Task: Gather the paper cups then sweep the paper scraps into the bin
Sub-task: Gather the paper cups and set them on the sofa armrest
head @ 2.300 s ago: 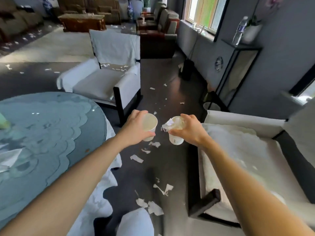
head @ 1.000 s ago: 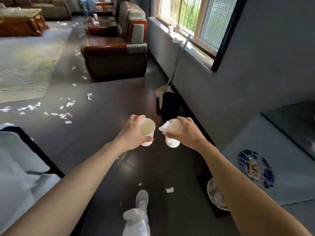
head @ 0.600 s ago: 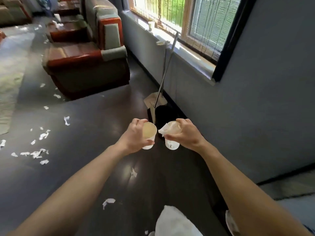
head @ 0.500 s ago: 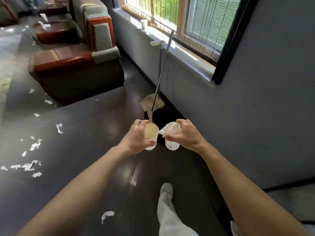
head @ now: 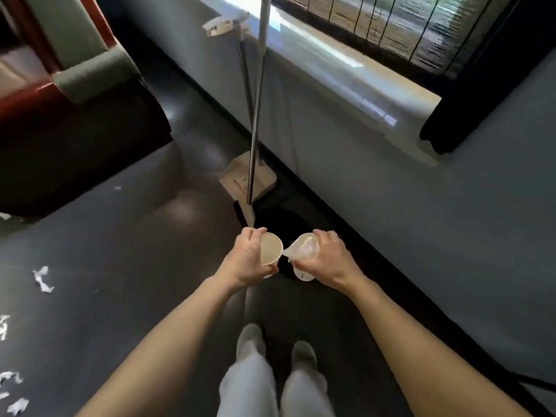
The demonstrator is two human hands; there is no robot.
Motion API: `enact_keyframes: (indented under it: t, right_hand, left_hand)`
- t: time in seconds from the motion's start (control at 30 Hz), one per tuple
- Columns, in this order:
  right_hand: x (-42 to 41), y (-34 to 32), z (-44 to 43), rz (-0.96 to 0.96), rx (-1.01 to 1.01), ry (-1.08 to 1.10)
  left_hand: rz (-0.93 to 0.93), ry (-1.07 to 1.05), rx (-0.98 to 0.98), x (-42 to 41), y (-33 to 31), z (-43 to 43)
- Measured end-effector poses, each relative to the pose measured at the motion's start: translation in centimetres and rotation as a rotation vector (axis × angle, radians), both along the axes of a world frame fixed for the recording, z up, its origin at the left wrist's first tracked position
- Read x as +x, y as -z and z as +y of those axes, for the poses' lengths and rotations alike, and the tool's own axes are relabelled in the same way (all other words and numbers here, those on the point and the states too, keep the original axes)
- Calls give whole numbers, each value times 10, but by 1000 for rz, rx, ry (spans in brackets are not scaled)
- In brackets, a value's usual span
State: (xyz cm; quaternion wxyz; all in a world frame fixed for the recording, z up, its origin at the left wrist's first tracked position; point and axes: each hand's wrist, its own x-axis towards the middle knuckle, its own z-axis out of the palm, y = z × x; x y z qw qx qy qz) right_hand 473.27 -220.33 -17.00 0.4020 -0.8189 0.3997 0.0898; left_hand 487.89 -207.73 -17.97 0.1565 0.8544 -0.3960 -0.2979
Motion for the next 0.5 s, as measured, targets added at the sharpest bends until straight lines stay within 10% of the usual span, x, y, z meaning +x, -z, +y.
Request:
enact_keyframes:
  t: [0.5]
  right_hand:
    - [93, 208, -57, 163, 180, 260]
  left_hand:
    - [-31, 466, 298, 106, 214, -121]
